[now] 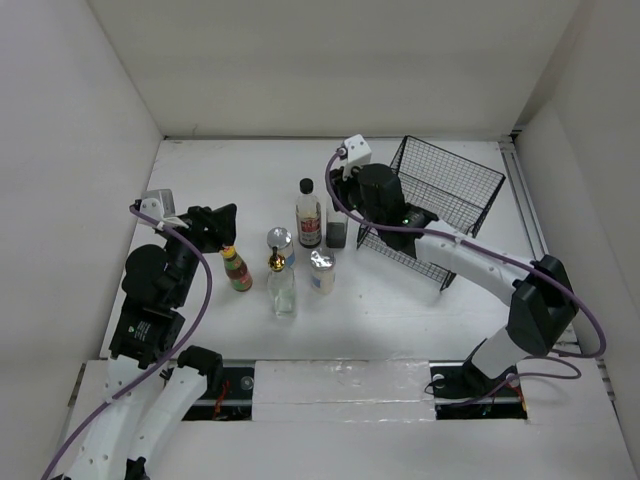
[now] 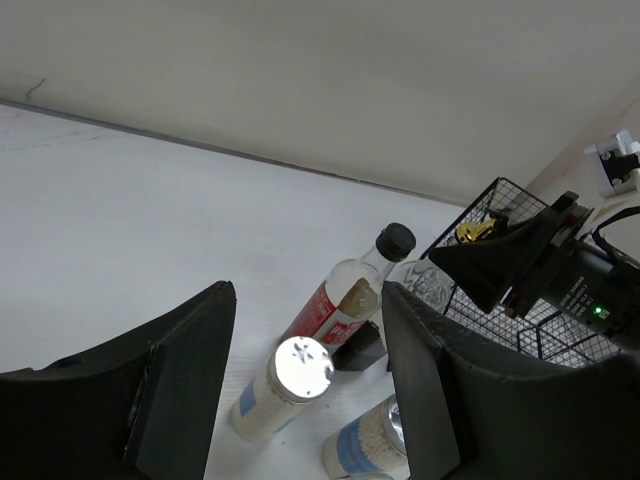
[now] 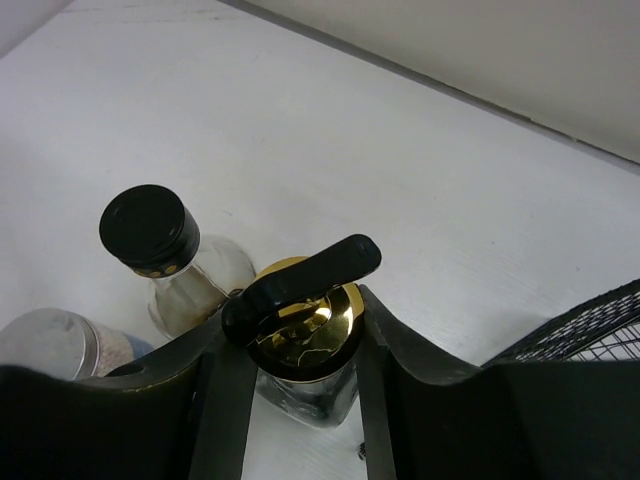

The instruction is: Organize the condiment bottles

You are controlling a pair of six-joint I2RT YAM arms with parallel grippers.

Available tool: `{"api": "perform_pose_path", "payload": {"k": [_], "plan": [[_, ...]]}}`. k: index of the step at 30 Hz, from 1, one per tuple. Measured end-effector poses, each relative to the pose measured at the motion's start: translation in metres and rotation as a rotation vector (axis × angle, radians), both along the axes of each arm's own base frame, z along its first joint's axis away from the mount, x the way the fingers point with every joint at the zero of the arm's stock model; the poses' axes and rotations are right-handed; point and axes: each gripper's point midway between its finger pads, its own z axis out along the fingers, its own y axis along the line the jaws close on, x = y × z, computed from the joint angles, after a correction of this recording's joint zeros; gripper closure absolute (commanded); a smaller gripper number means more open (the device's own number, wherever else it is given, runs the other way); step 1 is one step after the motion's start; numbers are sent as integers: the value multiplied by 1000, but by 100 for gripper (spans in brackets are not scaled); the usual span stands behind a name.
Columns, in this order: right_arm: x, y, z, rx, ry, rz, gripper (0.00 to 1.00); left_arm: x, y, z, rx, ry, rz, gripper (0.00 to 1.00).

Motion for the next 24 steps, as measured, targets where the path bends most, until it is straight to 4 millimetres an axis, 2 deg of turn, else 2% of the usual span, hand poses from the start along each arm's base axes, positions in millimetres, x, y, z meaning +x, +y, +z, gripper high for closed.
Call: {"api": "perform_pose_path", "payload": {"k": [6,10,12,16,20,24], "plan": [[0,-1,3,12,-13,-2,81,0,-1,0,0,-2,-4,44],[1,-7,25,35,-41,-3,82,0,-1,2,-3,-8,-6,44],[5,-13,50,69,-74,-1,82,0,-1,2,-3,-10,-7,44],[14,-32,125,174,-180,-8,82,0,-1,3,-4,-12,-7,44],[15,-61,199,265,-303,-40,82,0,-3,4,-4,-14,-14,44],[18,-97,251,310,-398,-98,82,0,-4,2,-3,-11,-21,44]]}}
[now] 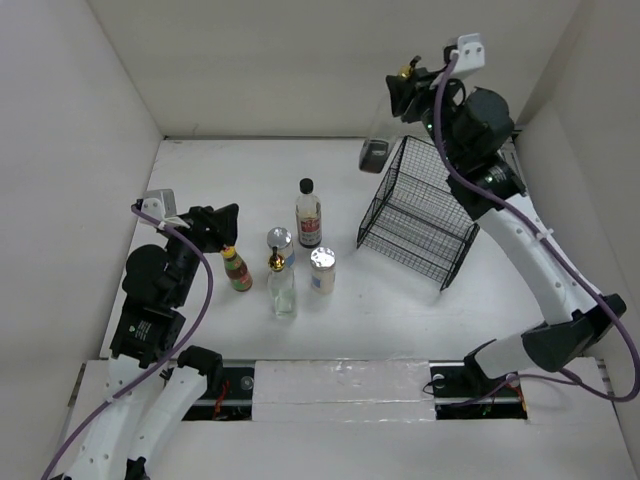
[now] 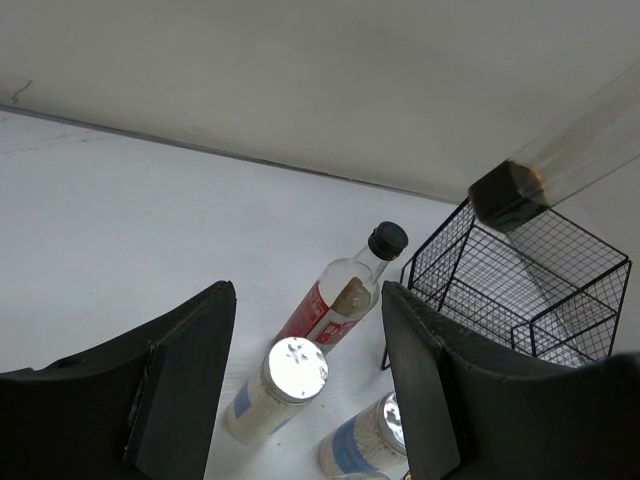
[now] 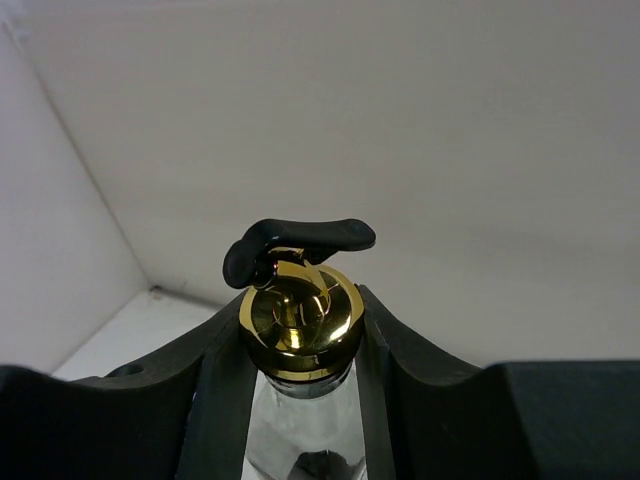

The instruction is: Organize the condiment bottles

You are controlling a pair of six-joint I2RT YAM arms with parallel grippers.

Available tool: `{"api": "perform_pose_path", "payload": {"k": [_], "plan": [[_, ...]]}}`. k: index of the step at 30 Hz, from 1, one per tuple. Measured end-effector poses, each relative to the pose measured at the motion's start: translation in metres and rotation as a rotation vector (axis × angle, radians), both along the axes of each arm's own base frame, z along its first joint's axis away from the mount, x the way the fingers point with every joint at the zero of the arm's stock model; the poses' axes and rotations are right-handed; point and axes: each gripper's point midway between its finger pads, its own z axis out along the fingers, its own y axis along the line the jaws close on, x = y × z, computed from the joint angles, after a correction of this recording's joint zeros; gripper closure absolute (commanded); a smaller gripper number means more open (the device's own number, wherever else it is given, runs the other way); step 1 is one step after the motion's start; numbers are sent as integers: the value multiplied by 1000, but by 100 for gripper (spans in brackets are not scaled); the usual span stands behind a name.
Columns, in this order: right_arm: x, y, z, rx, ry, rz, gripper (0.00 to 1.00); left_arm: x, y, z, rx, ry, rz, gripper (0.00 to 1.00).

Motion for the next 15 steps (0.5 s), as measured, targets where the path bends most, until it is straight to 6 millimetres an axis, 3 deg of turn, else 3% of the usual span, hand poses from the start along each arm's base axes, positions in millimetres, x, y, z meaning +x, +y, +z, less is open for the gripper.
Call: {"api": "perform_pose_path", "payload": {"k": [4,7,15], "plan": [[7,-37,29,21,-40,-77,82,-1,-1,0,0,-2,-5,44],[15,-59,37,26,-51,-133,82,-2,-1,1,-1,-5,-6,44],[41,-92,13,-19,15,-231,82,-2,-1,2,-2,-7,-8,44]]}}
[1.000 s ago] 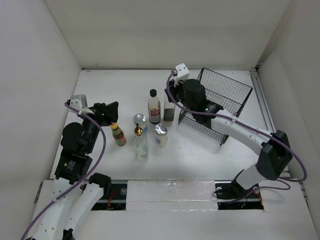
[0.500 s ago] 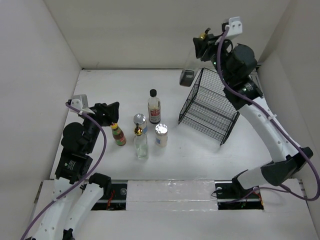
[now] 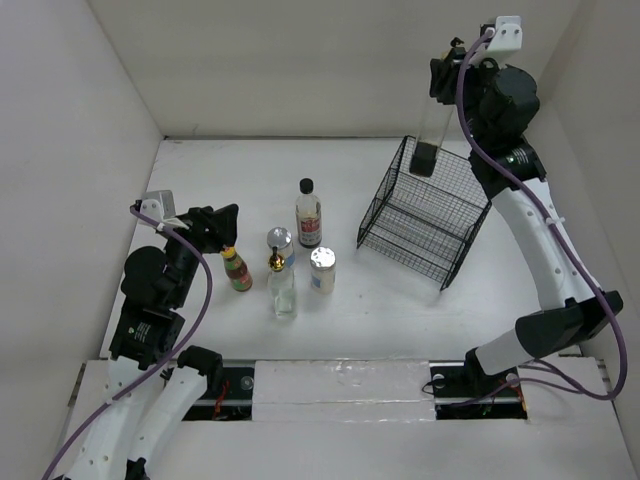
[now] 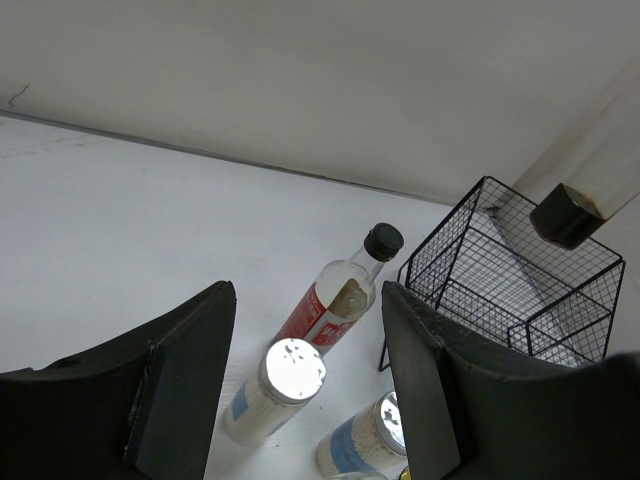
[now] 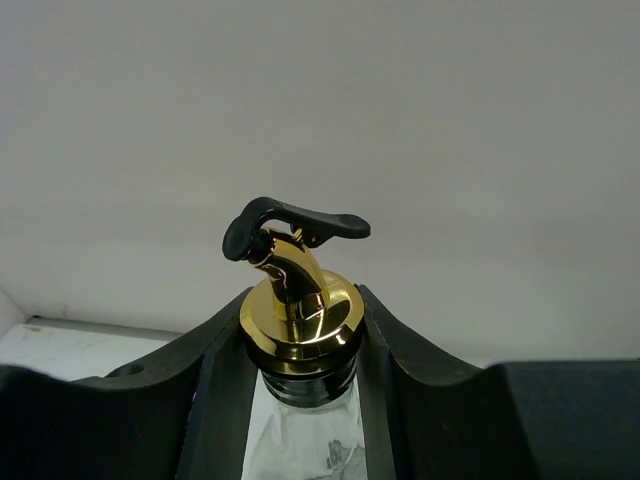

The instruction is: Organize the condiment bottles

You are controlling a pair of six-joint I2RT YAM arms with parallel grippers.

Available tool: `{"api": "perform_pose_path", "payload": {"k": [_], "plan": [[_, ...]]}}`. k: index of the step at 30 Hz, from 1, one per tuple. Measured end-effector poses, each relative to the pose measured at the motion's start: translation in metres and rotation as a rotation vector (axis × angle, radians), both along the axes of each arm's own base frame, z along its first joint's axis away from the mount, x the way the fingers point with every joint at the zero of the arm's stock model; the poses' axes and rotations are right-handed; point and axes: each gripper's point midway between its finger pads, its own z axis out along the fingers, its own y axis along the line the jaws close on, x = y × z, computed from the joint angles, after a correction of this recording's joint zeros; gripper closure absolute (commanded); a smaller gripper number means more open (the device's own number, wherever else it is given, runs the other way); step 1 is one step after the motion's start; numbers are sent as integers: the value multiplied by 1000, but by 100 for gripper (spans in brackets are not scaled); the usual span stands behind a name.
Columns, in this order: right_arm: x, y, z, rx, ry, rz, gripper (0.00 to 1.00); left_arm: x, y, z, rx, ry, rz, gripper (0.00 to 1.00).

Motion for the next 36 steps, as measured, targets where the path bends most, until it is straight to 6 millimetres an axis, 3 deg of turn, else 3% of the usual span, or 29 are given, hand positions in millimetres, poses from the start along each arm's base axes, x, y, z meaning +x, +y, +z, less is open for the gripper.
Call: {"api": "perform_pose_path", "payload": {"k": [13,28,36], "plan": [[22,-24,-24,-12,45,-97,83,0,-1,0,0,0,-8,44],[49,-26,-134,-42,229,-138,83,1,-3,-2,3,8,-12,44],[55,-23,-171,-13,277,-134,83,1,-3,-2,3,8,-12,44]]}}
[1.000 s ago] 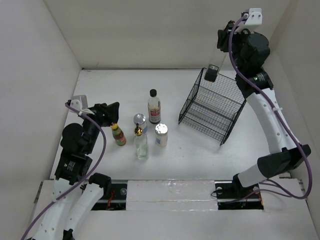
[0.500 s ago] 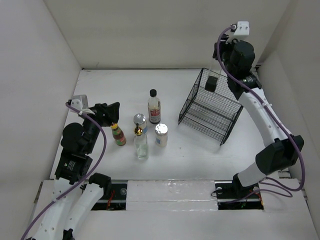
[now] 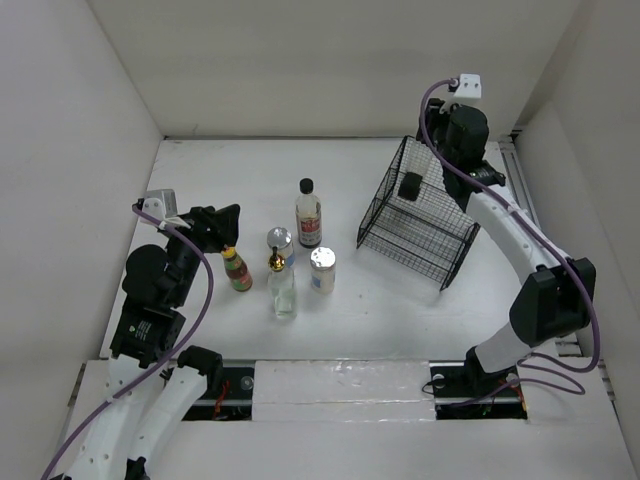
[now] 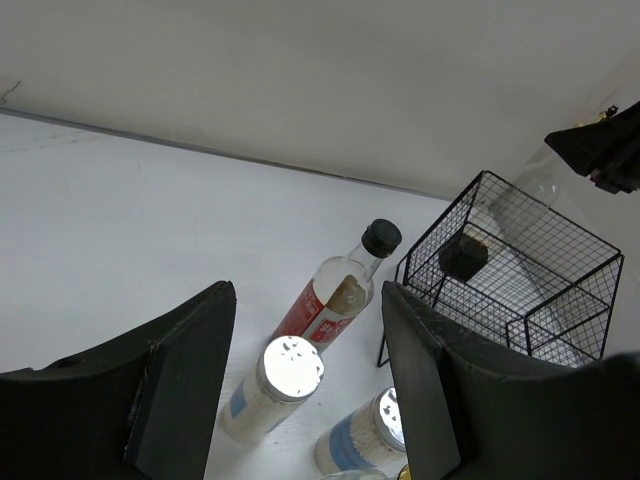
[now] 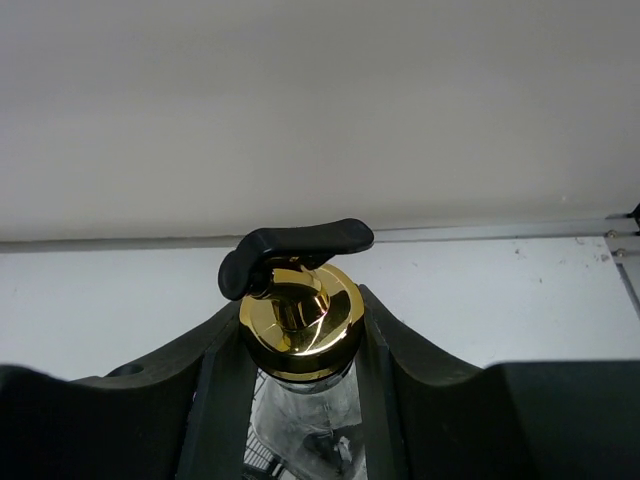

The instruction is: Organize the condiment bottles

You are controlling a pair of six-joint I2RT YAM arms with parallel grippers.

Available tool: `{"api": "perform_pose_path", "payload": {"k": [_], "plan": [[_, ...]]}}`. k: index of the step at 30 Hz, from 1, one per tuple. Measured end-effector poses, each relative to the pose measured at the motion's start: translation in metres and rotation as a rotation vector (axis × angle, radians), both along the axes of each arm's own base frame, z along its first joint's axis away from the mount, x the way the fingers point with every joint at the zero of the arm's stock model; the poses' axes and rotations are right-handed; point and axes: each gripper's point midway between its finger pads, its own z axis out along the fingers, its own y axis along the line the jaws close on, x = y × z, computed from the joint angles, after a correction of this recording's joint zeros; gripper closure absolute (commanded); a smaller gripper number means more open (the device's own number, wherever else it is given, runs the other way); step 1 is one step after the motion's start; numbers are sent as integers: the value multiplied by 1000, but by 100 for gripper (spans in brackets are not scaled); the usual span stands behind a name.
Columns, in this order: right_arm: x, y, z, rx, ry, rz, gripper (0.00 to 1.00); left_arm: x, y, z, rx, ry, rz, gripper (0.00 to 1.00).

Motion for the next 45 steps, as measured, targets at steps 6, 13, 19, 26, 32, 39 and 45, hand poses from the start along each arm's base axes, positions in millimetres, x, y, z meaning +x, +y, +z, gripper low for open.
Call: {"api": "perform_pose_path", "payload": {"k": [6,13,19,26,32,39,45], "plan": [[0,2,-38,30,48,-4,80,0,-1,0,0,1,-5,44],[1,4,-48,39,52,-12,50,1,-2,-2,2,6,-8,44],[-1,9,-30,62,-7,-3,15,1,-2,-1,1,3,-8,44],[-29,16,27,61,-110,54,24,1,-2,-1,1,3,-8,44],[-68,75,75,21,-214,334,71,1,-2,-1,1,3,-7,44],[-102,202,10,-60,-88,741,11,1,-2,-1,1,3,-7,44],[-121,263,-70,-147,107,900,7,1,-2,-1,1,3,-7,44]]}}
